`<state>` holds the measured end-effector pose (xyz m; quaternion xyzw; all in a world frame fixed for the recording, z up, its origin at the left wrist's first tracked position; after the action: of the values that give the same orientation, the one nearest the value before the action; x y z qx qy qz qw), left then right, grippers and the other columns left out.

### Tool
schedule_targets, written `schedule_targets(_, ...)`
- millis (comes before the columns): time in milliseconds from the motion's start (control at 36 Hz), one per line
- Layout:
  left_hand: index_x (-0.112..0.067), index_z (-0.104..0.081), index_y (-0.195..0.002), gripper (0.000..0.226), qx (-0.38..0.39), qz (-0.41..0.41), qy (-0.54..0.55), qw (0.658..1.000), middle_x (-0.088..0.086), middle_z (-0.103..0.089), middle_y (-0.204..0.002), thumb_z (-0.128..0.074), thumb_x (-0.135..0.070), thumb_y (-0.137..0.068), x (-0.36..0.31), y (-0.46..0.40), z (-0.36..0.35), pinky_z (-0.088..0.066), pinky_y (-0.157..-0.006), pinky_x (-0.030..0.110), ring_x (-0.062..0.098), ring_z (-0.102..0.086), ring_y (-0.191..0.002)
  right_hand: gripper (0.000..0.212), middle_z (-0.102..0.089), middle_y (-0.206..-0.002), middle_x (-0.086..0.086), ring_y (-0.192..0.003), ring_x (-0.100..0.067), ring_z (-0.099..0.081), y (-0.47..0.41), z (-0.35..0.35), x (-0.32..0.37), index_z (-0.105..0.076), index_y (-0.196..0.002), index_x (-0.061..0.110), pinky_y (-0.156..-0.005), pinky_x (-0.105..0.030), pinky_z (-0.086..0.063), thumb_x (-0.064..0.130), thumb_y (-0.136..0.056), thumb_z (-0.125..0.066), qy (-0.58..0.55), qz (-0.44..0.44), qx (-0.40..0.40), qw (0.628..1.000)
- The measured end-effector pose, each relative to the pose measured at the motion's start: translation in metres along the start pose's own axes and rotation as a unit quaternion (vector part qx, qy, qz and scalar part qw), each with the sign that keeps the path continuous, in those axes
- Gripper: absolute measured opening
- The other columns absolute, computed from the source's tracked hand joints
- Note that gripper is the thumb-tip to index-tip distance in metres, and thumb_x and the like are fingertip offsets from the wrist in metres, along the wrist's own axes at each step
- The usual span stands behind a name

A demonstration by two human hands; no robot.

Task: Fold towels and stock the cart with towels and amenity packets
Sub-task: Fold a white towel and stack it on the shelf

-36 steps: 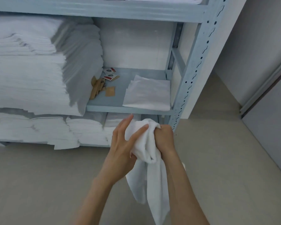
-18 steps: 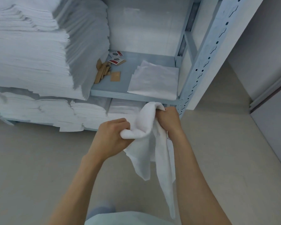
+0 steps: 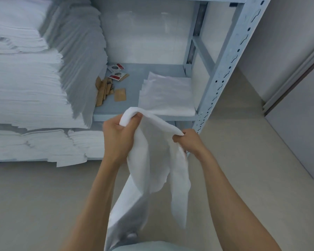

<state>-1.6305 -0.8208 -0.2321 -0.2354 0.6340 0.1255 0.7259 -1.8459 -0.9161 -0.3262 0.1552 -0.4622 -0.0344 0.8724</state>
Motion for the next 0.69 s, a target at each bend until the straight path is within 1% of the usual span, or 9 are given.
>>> schedule_targets(83, -0.019, -0.035, -0.05, 0.05, 0.014, -0.015, -0.003, 1.0, -0.01, -0.034, -0.05, -0.071, -0.027, -0.084, 0.0, -0.013, 0.0, -0.026, -0.046, 0.022, 0.008, -0.032, -0.05, 0.031, -0.045, -0.053, 0.005, -0.047, -0.011, -0.038, -0.007, -0.019, -0.005, -0.047, -0.057, 0.019, -0.047, -0.025, -0.025, 0.015, -0.081, -0.065, 0.04, 0.014, -0.003, 0.999)
schedule_targets(167, -0.004, -0.045, -0.057, 0.045, 0.031, -0.02, 0.012, 0.999, -0.002, -0.04, -0.055, -0.07, -0.033, -0.08, 0.0, -0.025, 0.004, -0.03, -0.049, 0.026, 0.01, -0.039, -0.053, 0.034, -0.045, -0.054, 0.007, -0.049, -0.009, -0.04, -0.011, -0.043, -0.014, -0.044, -0.057, 0.023, -0.046, -0.025, -0.026, 0.014, -0.084, -0.064, 0.064, 0.029, -0.011, 0.997)
schedule_targets(278, 0.0, -0.055, -0.066, 0.045, 0.042, -0.014, 0.055, 0.997, 0.002, -0.047, -0.06, -0.072, -0.041, -0.075, -0.007, -0.046, 0.022, -0.037, -0.055, 0.032, 0.014, -0.046, -0.059, 0.027, -0.051, -0.061, -0.001, -0.056, -0.017, -0.043, -0.012, -0.079, -0.051, -0.062, -0.072, 0.003, -0.053, -0.03, -0.028, 0.023, -0.088, -0.068, 0.074, -0.016, -0.002, 0.997)
schedule_targets(333, -0.01, -0.056, -0.056, 0.039, 0.056, -0.019, 0.077, 0.995, -0.004, -0.047, -0.056, -0.072, -0.042, -0.073, -0.015, -0.055, 0.033, -0.037, -0.054, 0.03, 0.013, -0.046, -0.057, 0.028, -0.049, -0.061, 0.0, -0.061, -0.019, -0.042, -0.01, -0.098, -0.071, -0.063, -0.07, 0.005, -0.055, -0.03, -0.029, 0.021, -0.092, -0.066, 0.064, -0.048, -0.007, 0.997)
schedule_targets(389, -0.025, -0.061, -0.051, 0.029, 0.071, -0.031, 0.093, 0.993, -0.015, -0.049, -0.052, -0.072, -0.04, -0.073, -0.022, -0.064, 0.042, -0.04, -0.049, 0.025, 0.006, -0.049, -0.054, 0.031, -0.048, -0.06, 0.007, -0.063, -0.015, -0.043, -0.008, -0.115, -0.081, -0.063, -0.064, 0.019, -0.053, -0.019, -0.031, 0.015, -0.095, -0.063, 0.017, -0.06, -0.028, 0.998)
schedule_targets(444, -0.031, -0.066, -0.053, 0.022, 0.083, -0.039, 0.11, 0.99, -0.017, -0.054, -0.052, -0.073, -0.038, -0.072, -0.027, -0.069, 0.048, -0.043, -0.048, 0.021, 0.003, -0.054, -0.053, 0.022, -0.061, -0.074, 0.004, -0.074, -0.015, -0.053, -0.009, -0.128, -0.081, -0.074, -0.083, 0.015, -0.062, -0.015, -0.038, 0.01, -0.098, -0.059, -0.033, -0.071, -0.05, 0.996)
schedule_targets(472, -0.031, -0.068, -0.055, 0.019, 0.088, -0.04, 0.12, 0.988, -0.017, -0.056, -0.053, -0.074, -0.037, -0.072, -0.029, -0.071, 0.051, -0.045, -0.048, 0.022, 0.004, -0.056, -0.053, 0.02, -0.066, -0.083, -0.002, -0.08, -0.018, -0.057, -0.012, -0.134, -0.079, -0.075, -0.094, 0.008, -0.069, -0.022, -0.042, 0.009, -0.099, -0.055, -0.045, -0.074, -0.058, 0.995)
schedule_targets(528, -0.028, -0.069, -0.055, 0.017, 0.09, -0.036, 0.137, 0.986, -0.014, -0.058, -0.054, -0.075, -0.036, -0.069, -0.029, -0.076, 0.054, -0.046, -0.048, 0.024, 0.007, -0.058, -0.054, 0.025, -0.063, -0.086, -0.009, -0.081, -0.025, -0.055, -0.017, -0.143, -0.07, -0.067, -0.094, 0.002, -0.071, -0.034, -0.041, 0.01, -0.103, -0.045, -0.046, -0.077, -0.071, 0.993)
schedule_targets(694, -0.025, -0.057, -0.048, 0.031, 0.016, -0.012, 0.167, 0.986, -0.012, -0.049, -0.05, -0.079, -0.035, -0.067, -0.015, -0.098, 0.068, -0.042, -0.049, 0.022, 0.009, -0.052, -0.051, 0.027, -0.054, -0.078, -0.012, -0.074, -0.024, -0.048, -0.034, -0.143, -0.052, -0.051, -0.084, 0.004, -0.063, -0.034, -0.03, 0.014, -0.105, -0.039, -0.023, -0.094, -0.124, 0.988)
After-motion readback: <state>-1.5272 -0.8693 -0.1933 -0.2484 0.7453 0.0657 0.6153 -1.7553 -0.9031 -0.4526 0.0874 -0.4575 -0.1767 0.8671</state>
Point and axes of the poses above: each hand's wrist, its own y-axis away from the middle knuckle, its own z-axis out of the back of the hand, x = y × z, the point moved 3 cm from there along -y, towards the middle knuckle
